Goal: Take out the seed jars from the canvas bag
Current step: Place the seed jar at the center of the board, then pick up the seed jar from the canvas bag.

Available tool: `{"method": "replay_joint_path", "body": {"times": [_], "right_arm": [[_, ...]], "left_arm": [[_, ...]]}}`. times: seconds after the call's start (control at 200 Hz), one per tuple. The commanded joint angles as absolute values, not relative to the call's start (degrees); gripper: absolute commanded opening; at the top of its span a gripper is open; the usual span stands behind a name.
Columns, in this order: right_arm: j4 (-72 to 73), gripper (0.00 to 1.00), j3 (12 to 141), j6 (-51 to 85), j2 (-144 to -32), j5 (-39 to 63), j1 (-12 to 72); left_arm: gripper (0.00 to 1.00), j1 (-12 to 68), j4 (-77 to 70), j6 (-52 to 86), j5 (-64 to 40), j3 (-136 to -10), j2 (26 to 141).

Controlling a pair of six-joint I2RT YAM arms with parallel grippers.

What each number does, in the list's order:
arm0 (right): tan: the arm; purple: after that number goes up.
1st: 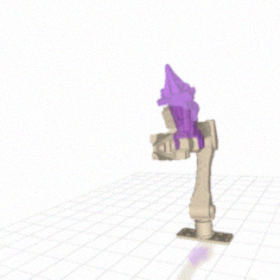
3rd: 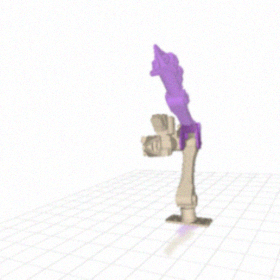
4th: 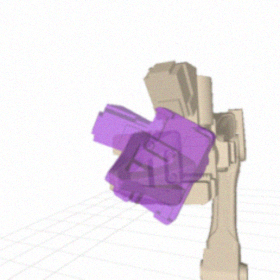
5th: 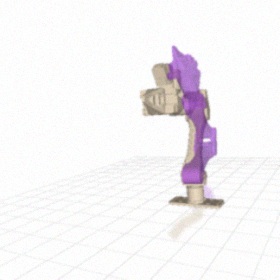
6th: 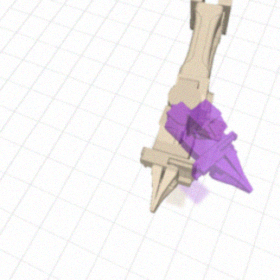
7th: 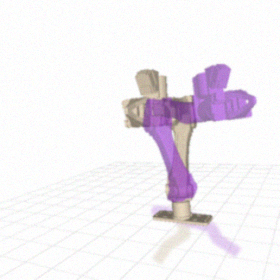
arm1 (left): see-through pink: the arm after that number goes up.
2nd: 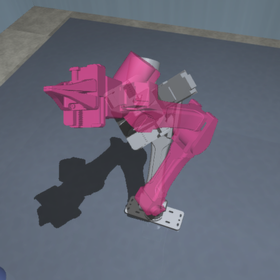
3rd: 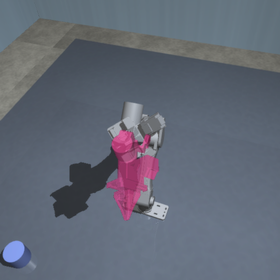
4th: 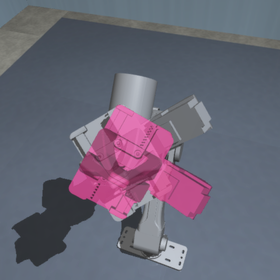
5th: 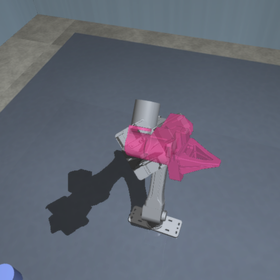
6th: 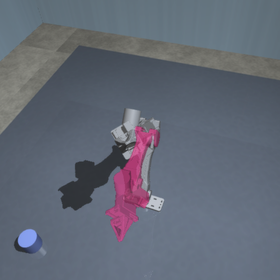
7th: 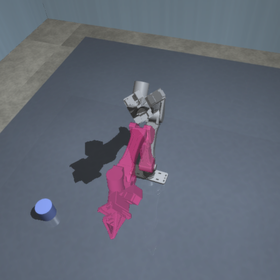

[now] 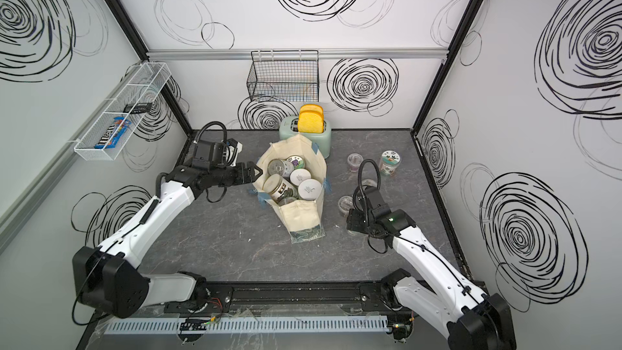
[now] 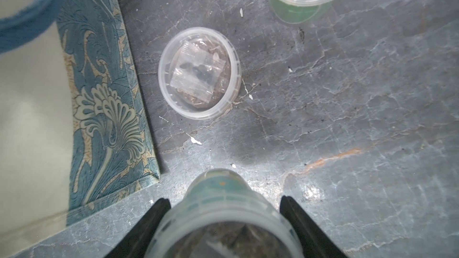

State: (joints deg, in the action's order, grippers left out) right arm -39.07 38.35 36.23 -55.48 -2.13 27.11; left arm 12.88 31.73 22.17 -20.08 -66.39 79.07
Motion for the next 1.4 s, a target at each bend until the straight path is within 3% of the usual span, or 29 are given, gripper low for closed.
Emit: {"method": "replay_joint_path", "body": {"times": [0.0, 0.165, 0.275, 0.45, 0.48, 0.62, 0.835, 0.981, 1.211, 1.396], "right_arm": [[-36.8, 0.71, 37.6, 41.1, -57.9, -3.4, 29.3], [-33.5, 0.72, 34.5, 42.9, -61.4, -3.4, 31.9], [-31.5, 0.76, 33.0, 43.1, -63.3, -4.0, 32.3], [-34.3, 0.96, 34.9, 42.2, -64.0, -5.4, 32.9], [-35.9, 1.00, 36.2, 42.2, -63.3, -5.6, 33.0], [-42.4, 0.98, 45.3, 41.0, -58.3, -5.3, 34.3], [-41.6, 0.98, 62.5, 34.0, -54.6, 1.2, 34.8], [-41.6, 1.00, 75.3, 31.0, -65.4, 8.2, 37.9], [-48.4, 0.99, 96.1, 23.6, -86.0, 3.4, 43.5], [-47.1, 0.99, 97.9, 11.5, -94.0, -0.5, 44.4]], "left_arm": [[0.78, 12.8, 29.6, 21.3, -23.2, -67.0, 80.9], [0.64, 13.5, 28.3, 22.0, -25.0, -65.6, 80.3], [0.47, 14.5, 27.1, 22.9, -26.5, -64.4, 79.9], [0.17, 15.6, 26.1, 23.5, -26.3, -63.1, 80.3], [0.15, 15.7, 26.1, 23.5, -26.3, -63.1, 80.2], [0.07, 15.9, 25.4, 23.9, -26.8, -63.3, 78.7], [0.00, 16.1, 23.7, 24.3, -29.5, -64.9, 78.4], [0.00, 16.2, 22.9, 25.9, -30.8, -65.7, 78.6], [0.00, 16.3, 21.7, 26.4, -33.0, -65.9, 78.7], [0.00, 15.8, 21.9, 26.1, -34.4, -66.5, 79.0]]}}
